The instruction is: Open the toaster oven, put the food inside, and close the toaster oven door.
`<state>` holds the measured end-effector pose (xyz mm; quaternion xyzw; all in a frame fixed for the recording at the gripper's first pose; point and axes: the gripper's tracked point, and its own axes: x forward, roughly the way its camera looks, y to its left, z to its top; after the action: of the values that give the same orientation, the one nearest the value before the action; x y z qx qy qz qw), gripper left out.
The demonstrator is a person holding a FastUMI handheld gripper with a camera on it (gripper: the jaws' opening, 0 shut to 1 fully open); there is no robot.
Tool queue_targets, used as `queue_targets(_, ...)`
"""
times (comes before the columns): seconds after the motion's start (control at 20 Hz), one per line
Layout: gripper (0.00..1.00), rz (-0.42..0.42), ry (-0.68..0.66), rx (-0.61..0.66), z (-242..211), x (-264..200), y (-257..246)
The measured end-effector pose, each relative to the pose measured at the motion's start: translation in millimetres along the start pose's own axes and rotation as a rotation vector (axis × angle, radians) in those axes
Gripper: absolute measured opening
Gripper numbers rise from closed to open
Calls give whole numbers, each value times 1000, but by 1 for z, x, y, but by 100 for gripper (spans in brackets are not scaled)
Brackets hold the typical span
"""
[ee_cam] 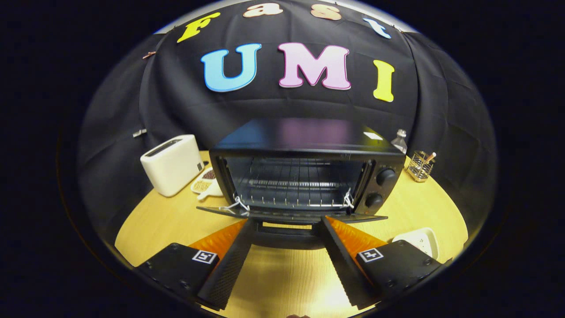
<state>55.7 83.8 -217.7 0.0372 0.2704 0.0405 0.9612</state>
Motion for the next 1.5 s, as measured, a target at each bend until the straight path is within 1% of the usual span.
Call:
queue_targets(0.05,98,5,9,16,-5,-4,1)
queue_targets(0.1,99,9,25,33,-15,-6,1)
queue_targets(0.15,98,10,59,43,-28,-6,1)
queue_targets(0.3,98,10,216,66,-78,-6,-5)
queue_targets(0.4,99,17,241,76,-94,-3,-6)
queue_targets(0.5,100,36,238,68,-95,-8,-8)
queue_targets(0.65,100,74,219,47,-84,-25,-18)
queue_targets(0.85,100,139,182,54,-52,-51,-53)
queue_targets(0.95,100,149,177,77,-34,-60,-82)
queue_targets(1.1,100,133,189,161,-18,-67,-136)
queue_targets(1.35,99,84,292,402,-34,-66,-214)
queue_targets(1.5,99,54,321,511,-44,-69,-259)
